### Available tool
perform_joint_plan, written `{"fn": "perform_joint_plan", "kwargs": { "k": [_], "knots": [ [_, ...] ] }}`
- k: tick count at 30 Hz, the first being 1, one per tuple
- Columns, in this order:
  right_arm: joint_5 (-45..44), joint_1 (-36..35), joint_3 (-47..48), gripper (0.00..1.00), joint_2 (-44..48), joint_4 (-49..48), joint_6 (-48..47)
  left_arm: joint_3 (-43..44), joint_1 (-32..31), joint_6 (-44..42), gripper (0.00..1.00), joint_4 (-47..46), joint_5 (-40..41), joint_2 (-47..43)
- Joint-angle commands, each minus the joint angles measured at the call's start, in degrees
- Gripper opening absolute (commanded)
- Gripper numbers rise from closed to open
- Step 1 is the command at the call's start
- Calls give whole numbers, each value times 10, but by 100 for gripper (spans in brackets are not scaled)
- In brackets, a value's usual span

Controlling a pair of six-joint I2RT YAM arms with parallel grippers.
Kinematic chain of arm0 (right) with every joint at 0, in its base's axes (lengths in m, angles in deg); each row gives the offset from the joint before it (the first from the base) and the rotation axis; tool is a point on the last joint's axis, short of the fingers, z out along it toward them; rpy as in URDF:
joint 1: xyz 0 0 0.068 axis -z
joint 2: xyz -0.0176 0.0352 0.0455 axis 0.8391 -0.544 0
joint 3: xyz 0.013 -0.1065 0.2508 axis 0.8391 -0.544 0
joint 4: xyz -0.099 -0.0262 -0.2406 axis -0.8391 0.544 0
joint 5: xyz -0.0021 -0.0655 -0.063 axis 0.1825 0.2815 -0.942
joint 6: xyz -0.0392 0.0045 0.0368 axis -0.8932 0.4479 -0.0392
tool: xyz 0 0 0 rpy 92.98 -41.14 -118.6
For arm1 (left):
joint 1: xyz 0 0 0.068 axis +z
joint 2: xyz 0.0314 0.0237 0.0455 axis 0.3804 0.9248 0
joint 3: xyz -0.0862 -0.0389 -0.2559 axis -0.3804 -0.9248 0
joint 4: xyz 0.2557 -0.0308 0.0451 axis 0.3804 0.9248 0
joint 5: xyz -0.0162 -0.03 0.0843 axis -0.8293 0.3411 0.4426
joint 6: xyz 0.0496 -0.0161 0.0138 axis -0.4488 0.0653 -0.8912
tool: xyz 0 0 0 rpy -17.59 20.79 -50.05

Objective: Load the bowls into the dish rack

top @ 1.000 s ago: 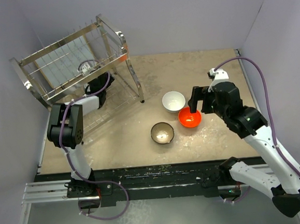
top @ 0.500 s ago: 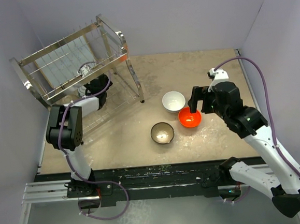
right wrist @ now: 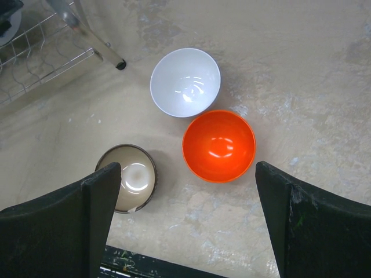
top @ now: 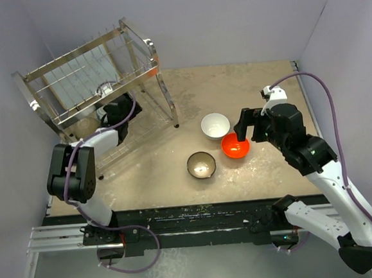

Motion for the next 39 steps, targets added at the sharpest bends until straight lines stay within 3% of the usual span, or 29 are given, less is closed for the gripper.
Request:
{"fn": "perform_joint_plan", "kwargs": {
  "k": [1, 10, 20, 25, 28, 34, 39],
  "knots": [
    [7, 3, -10, 99, 17, -3, 0, -61, -15, -17, 71, -9, -51, -67],
    [17, 4, -18, 99, 37, 2, 14, -180, -91, -61, 70, -15, -73, -200],
    [8, 4, 1, 99, 28, 4, 30, -262, -301, -79, 70, 7, 25, -332],
    [5, 4, 50, 99, 13, 11, 42, -173, -457, -169, 71, 21, 121, -268],
    [-9, 4, 97, 99, 4, 23, 41, -132, -528, -244, 72, -37, 131, -217],
    [-31, 4, 197, 99, -17, 57, 34, -41, -595, -344, 72, -92, 67, -103],
    [-42, 5, 225, 99, -25, 63, 31, 62, -614, -398, 71, -56, -14, 3]
  ]
}}
